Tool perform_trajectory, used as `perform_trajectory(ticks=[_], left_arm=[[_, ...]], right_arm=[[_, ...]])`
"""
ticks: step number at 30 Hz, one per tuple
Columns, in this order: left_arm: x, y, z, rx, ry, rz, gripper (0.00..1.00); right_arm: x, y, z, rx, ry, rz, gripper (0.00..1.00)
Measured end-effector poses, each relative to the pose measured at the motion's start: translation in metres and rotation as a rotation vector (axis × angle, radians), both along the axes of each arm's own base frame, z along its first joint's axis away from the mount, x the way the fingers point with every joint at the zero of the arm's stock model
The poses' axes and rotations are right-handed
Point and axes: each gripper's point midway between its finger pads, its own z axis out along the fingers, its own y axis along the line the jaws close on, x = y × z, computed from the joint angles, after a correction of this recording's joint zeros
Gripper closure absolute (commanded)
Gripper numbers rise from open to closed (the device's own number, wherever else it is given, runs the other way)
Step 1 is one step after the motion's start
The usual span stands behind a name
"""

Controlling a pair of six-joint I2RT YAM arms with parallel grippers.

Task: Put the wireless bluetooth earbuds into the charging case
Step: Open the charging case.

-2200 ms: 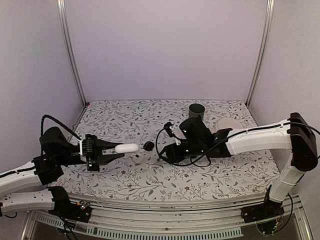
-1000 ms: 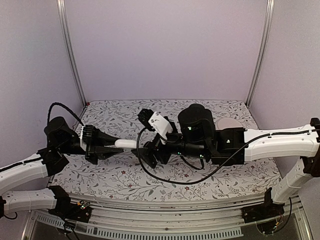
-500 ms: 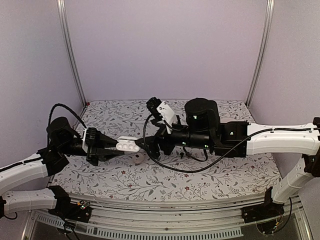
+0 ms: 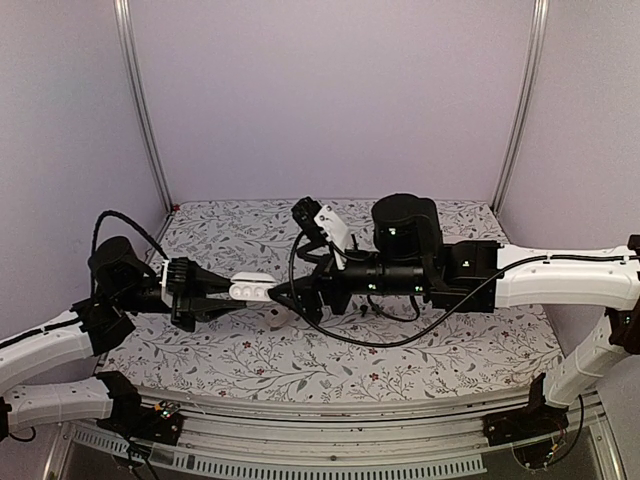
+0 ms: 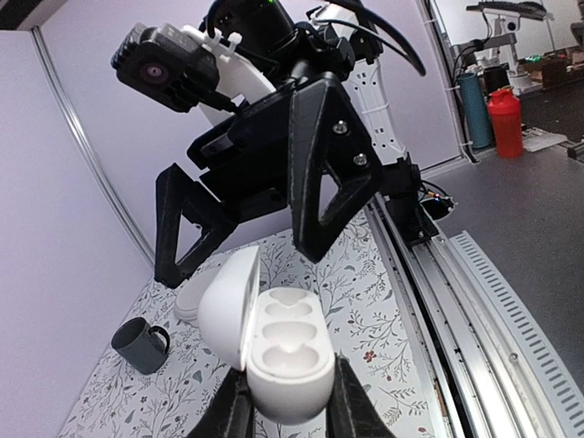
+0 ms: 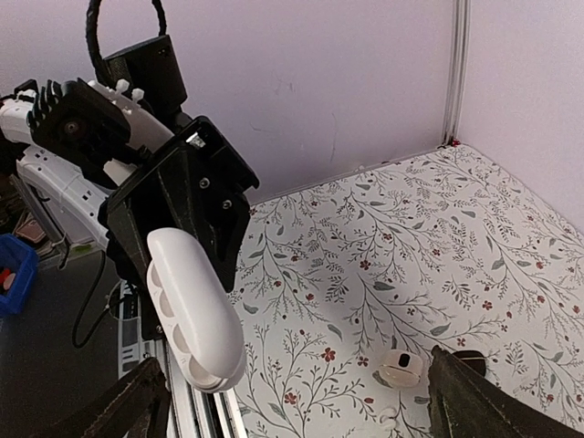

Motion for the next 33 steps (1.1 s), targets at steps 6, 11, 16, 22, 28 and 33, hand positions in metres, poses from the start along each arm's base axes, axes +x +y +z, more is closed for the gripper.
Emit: perform_trajectory(ticks=[6,11,16,22,28,33], left_arm=[[0.003,0.0,0.002,-0.006,-0.006,0.014,1.0],[0.005,0.0,0.002,-0.009,-0.008,0.03,1.0],[0.007,0.001,0.003,-0.01,-0.013,0.039,1.0],[0.008,0.002,0.006,-0.016,-0.03,0.057,1.0],[0.007,0.007,0.012,-0.036,-0.057,0.084,1.0],[0.004,0.008,0.013,-0.043,-0.068,0.082,1.0]], right_arm=[[-0.005,0.001,-0.001,-0.002,0.012,0.031,0.01],[-0.011,-0.01,-0.004,0.001,0.031,0.039,0.01],[-0.004,-0.026,-0.015,0.002,0.091,0.012,0.01],[0.039,-0.05,-0.046,-0.037,0.215,-0.136,0.11],[0.06,-0.044,-0.107,-0.132,0.369,-0.228,0.31],[0.061,-0.038,-0.173,-0.247,0.515,-0.286,0.42]])
